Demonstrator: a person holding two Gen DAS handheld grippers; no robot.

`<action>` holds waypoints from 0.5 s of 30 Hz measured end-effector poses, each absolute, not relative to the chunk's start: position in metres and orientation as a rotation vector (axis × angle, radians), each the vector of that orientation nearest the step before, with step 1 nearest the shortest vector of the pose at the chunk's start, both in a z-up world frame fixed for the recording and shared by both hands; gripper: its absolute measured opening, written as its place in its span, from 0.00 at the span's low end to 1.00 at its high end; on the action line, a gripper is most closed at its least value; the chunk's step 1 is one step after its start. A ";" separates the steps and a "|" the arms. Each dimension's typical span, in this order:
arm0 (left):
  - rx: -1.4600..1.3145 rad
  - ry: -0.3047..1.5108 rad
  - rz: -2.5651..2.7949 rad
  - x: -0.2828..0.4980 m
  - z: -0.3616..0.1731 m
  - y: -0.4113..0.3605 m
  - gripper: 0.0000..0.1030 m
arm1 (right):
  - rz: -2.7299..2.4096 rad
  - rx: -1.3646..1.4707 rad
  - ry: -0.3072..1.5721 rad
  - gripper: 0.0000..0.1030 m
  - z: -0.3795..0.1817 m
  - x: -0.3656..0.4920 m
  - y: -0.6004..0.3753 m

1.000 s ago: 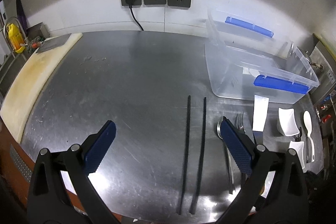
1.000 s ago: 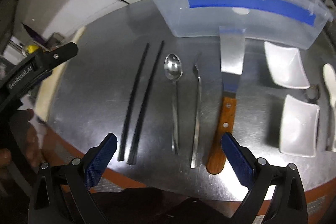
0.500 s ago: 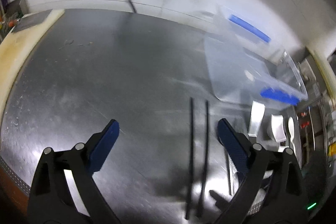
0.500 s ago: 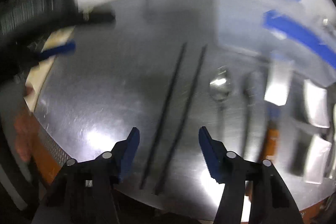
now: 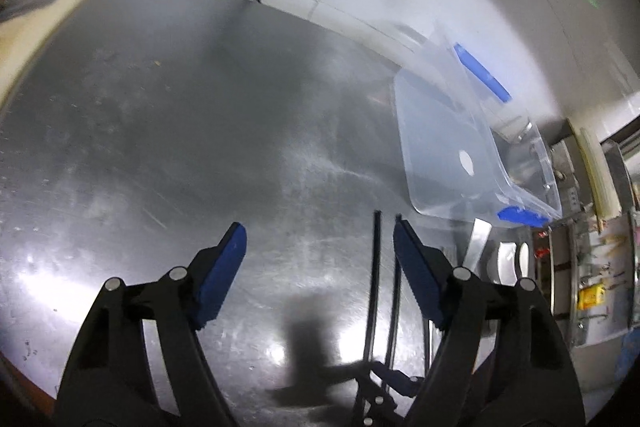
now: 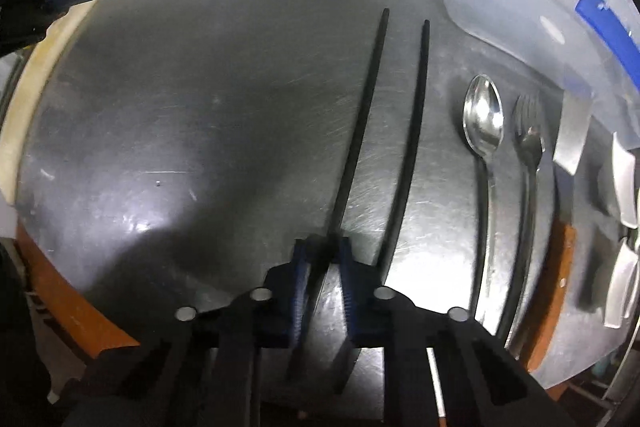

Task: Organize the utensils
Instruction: 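Grasp one black chopstick with the right tool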

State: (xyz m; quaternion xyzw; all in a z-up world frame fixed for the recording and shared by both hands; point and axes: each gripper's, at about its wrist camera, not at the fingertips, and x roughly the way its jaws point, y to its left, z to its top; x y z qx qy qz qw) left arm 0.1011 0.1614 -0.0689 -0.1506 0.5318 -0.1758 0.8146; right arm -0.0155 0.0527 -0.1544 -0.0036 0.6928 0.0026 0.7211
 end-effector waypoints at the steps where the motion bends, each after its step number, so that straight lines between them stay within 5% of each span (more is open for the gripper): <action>1: -0.323 1.147 -0.389 0.101 -0.072 0.159 0.71 | 0.006 -0.005 1.532 0.10 -0.153 -0.014 0.053; 15: -0.463 1.440 -0.571 0.095 -0.128 0.127 0.71 | 0.118 0.411 1.563 0.07 -0.119 -0.007 -0.020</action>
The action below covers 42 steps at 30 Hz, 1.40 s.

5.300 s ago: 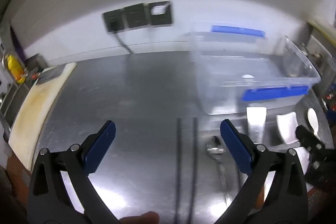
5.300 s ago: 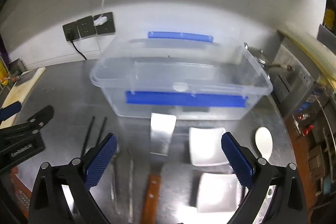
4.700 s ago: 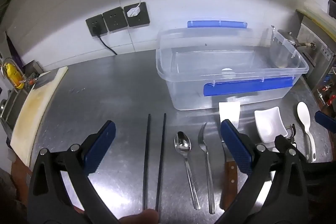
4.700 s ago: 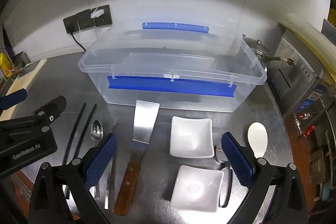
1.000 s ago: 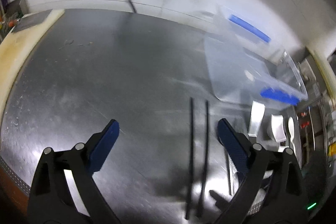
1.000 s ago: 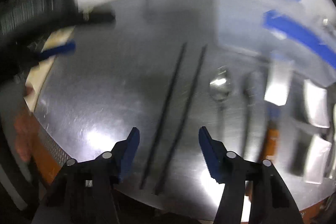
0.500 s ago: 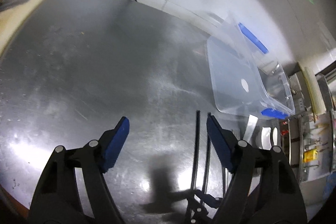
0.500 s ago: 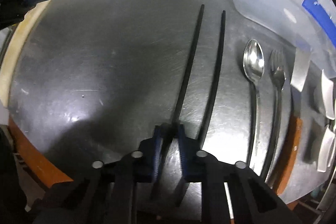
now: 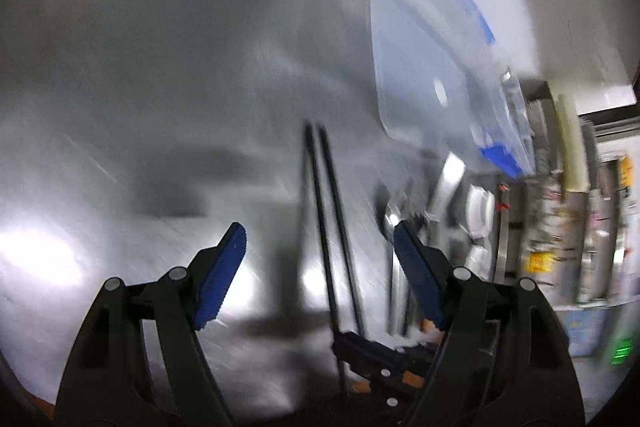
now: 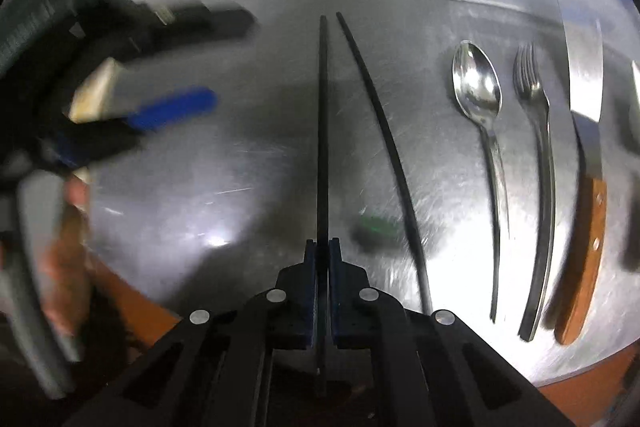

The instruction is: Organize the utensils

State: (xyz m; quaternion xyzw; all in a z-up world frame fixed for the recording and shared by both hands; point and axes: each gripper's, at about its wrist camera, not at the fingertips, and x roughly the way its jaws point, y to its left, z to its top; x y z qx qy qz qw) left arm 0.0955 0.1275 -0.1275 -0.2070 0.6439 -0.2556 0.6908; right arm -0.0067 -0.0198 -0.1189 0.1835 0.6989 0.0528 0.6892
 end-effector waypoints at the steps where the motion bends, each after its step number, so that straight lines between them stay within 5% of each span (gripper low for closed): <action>1: -0.501 1.487 -0.595 0.093 -0.137 0.123 0.71 | 0.130 0.438 1.562 0.07 -0.116 -0.007 -0.024; 3: -0.537 1.544 -0.623 0.088 -0.149 0.117 0.70 | 0.150 0.468 1.562 0.07 -0.108 -0.008 -0.031; 7: -0.532 1.628 -0.618 0.074 -0.169 0.104 0.36 | 0.169 0.474 1.561 0.07 -0.098 -0.008 -0.035; 13: -0.578 1.670 -0.606 0.059 -0.191 0.097 0.07 | 0.203 0.477 1.576 0.07 -0.097 -0.005 -0.037; 21: -0.582 1.543 -0.644 0.058 -0.153 0.106 0.05 | 0.263 0.422 1.537 0.07 -0.097 0.011 -0.028; 27: -0.529 1.298 -0.755 0.077 -0.057 0.092 0.05 | 0.318 0.333 1.315 0.07 -0.024 0.028 -0.050; 34: -0.311 1.058 -0.900 0.155 0.059 -0.021 0.05 | 0.204 0.195 1.047 0.01 0.062 0.102 -0.126; 42: -0.212 1.329 -0.793 0.262 -0.013 -0.119 0.05 | 0.118 0.253 1.209 0.01 -0.003 0.213 -0.204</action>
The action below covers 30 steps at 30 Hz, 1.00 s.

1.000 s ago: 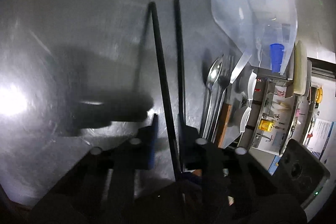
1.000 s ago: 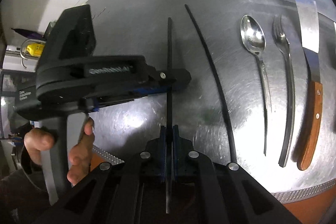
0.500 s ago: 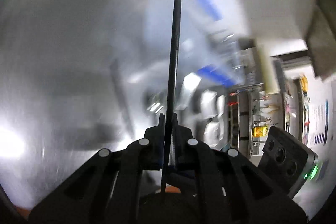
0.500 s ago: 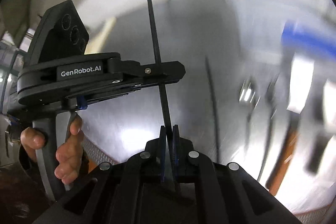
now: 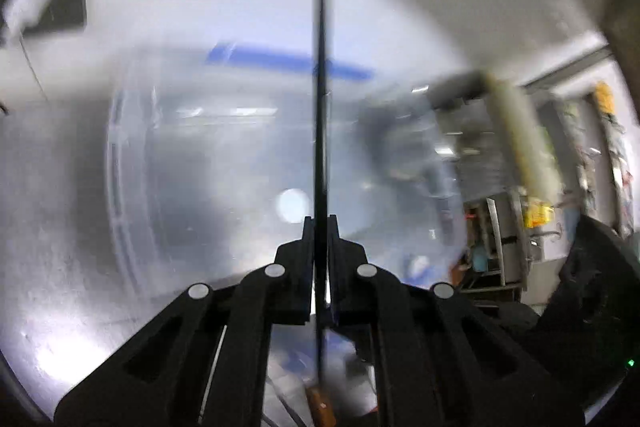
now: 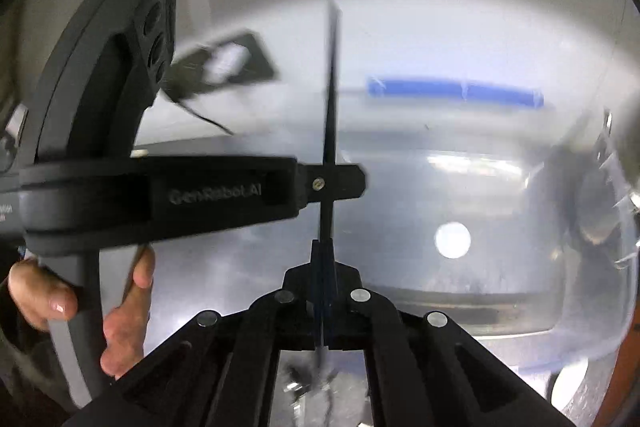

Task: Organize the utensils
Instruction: 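Lower the chopstick into the clear box and open the left tool, then grasp the second black chopstick with the right tool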

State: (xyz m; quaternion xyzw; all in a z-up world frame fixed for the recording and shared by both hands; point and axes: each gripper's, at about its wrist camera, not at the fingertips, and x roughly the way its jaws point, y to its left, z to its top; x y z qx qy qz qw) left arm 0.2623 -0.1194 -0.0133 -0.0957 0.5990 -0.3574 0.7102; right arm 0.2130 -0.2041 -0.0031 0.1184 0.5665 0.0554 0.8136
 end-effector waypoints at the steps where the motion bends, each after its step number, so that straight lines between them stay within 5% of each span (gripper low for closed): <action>1: -0.211 1.398 -0.773 0.273 -0.036 -0.129 0.05 | 0.133 0.276 1.246 0.01 -0.020 0.224 -0.211; 5: -0.163 1.520 -0.696 0.292 -0.094 -0.150 0.05 | 0.120 0.333 1.369 0.01 -0.084 0.252 -0.215; 12: -0.027 1.494 -0.599 0.306 -0.102 -0.166 0.05 | 0.067 0.451 1.528 0.04 -0.148 0.279 -0.238; 17: 0.070 1.371 -0.581 0.294 -0.066 -0.152 0.06 | 0.041 0.346 1.416 0.10 -0.116 0.258 -0.239; 20: 0.041 1.228 -0.609 0.271 -0.024 -0.123 0.10 | 0.098 0.303 1.262 0.25 -0.061 0.214 -0.223; 21: 0.013 1.178 -0.624 0.262 -0.009 -0.105 0.14 | 0.132 0.289 1.216 0.28 -0.048 0.196 -0.213; 23: -0.057 1.068 -0.652 0.232 0.022 -0.061 0.38 | 0.224 0.245 1.140 0.44 -0.025 0.151 -0.187; 24: -0.081 1.022 -0.652 0.216 0.029 -0.040 0.66 | 0.269 0.190 1.125 0.51 -0.020 0.124 -0.164; 25: -0.100 0.965 -0.638 0.199 0.037 -0.017 0.77 | 0.299 0.141 1.142 0.51 -0.019 0.112 -0.146; 30: -0.128 0.971 -0.521 0.142 0.013 0.061 0.77 | 0.399 -0.122 1.394 0.51 -0.111 0.041 -0.049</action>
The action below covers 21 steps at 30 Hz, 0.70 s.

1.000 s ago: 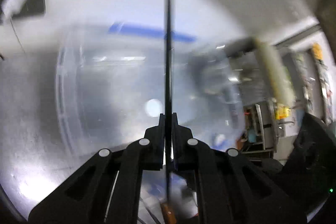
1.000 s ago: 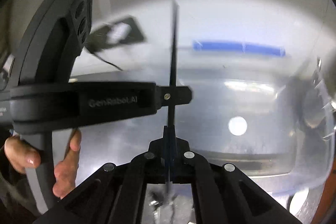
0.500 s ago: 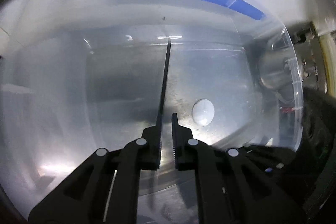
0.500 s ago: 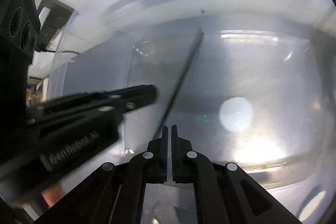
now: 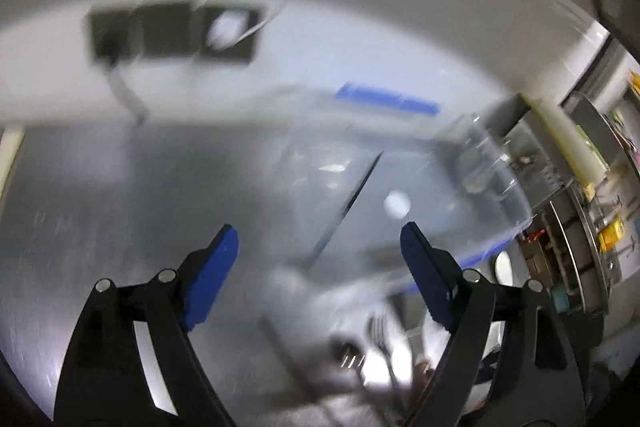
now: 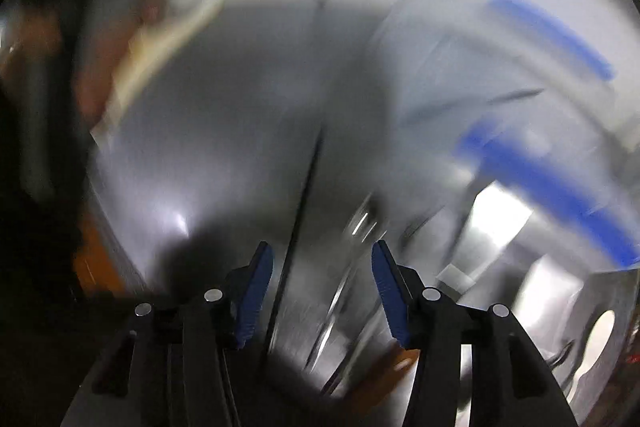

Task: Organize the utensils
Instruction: 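Grasp the second black chopstick with the right tool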

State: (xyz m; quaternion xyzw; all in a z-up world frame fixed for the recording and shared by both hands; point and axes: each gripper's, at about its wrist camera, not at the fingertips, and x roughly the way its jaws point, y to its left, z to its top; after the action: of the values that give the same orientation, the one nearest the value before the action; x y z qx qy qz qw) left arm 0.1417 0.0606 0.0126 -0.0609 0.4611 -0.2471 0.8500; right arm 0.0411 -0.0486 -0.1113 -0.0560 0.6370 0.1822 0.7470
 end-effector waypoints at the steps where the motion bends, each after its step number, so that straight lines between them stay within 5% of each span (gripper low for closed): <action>1: -0.146 1.003 -0.508 0.138 -0.001 0.065 0.77 | 0.397 -0.153 1.430 0.51 -0.127 0.036 -0.040; 6: -0.229 1.165 -0.441 0.117 -0.057 0.106 0.77 | 0.344 -0.256 1.558 0.51 -0.187 0.019 -0.009; 12: -0.322 1.262 -0.446 0.096 -0.096 0.122 0.77 | 0.287 -0.213 1.633 0.35 -0.210 0.019 0.002; 15: -0.378 1.300 -0.462 0.090 -0.108 0.125 0.77 | 0.268 -0.199 1.631 0.08 -0.208 0.027 0.000; 21: -0.509 1.423 -0.545 0.076 -0.136 0.107 0.77 | 0.278 0.065 1.637 0.07 -0.190 0.043 -0.034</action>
State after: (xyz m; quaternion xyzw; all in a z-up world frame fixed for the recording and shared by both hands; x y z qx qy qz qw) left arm 0.0764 0.1071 -0.1365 -0.2280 0.6375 -0.2442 0.6943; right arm 0.0432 -0.0339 -0.1903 0.0287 0.7275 0.1235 0.6743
